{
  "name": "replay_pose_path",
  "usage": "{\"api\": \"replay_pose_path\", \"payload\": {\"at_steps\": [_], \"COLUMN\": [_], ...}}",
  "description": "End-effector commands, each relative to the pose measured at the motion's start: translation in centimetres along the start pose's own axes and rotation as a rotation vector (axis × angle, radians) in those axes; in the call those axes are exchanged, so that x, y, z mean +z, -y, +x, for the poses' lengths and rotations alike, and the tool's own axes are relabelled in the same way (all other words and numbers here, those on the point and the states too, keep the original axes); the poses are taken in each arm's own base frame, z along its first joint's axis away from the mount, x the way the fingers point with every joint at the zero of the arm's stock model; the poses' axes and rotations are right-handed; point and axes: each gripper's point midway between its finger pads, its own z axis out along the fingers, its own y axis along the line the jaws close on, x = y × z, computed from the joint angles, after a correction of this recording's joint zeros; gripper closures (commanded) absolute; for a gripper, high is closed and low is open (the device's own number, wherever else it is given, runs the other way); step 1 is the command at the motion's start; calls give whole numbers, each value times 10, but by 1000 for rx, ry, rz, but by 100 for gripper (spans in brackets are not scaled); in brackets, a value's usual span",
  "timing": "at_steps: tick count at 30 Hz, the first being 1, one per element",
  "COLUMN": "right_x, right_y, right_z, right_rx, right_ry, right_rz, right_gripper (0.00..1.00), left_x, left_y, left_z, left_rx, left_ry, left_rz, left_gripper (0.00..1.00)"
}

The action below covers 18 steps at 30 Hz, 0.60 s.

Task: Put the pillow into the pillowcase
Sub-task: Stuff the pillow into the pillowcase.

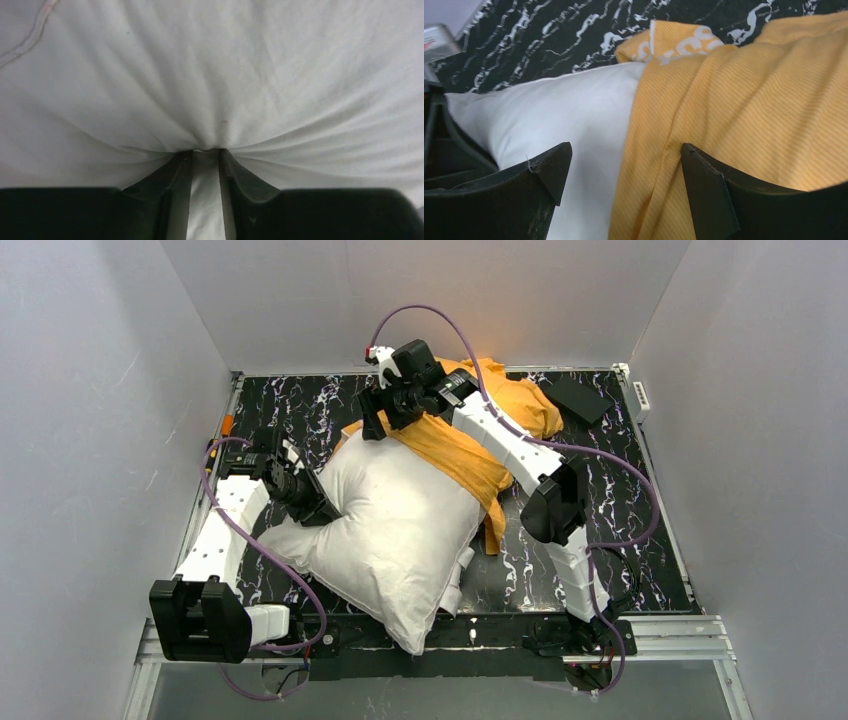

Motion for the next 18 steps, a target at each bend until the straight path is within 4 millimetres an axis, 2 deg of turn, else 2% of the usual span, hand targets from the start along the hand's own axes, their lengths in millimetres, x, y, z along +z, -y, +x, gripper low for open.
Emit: {"api": "replay_pose_path", "payload": {"at_steps": [1,2,3,4,6,7,10,13,18], "right_x": [-4,-3,-4,-5,-12,-17,-34,-52,-92], "right_y": [32,35,35,32,25,19,-5,-31,-76], "right_z": [9,13,13,11,1,-5,-23,-31,-46], "right_rx": [-10,-5,-1,2,11,20,32,57,82], "right_ry": [-48,-63,-64,-60,-29,-8,48,74,137], "right_rz": [136,143,145,141,117,100,7,-95,-274], "right_gripper": [15,24,39,47,71,78,91,98,99], "left_x": [9,11,11,12,13,14,16,20,29], "left_y": [4,4,4,4,6,7,13,26,63], "left_z": [16,17,17,18,19,19,16,10,1], "left_rx": [-29,-33,-33,-33,-38,-41,-46,-49,-1], "left_ry": [-67,-69,-67,-70,-81,-85,-81,-82,-98], "left_rz": [62,64,69,71,81,85,102,128,168], "left_gripper": [82,87,90,93,100,100,100,100,100]}}
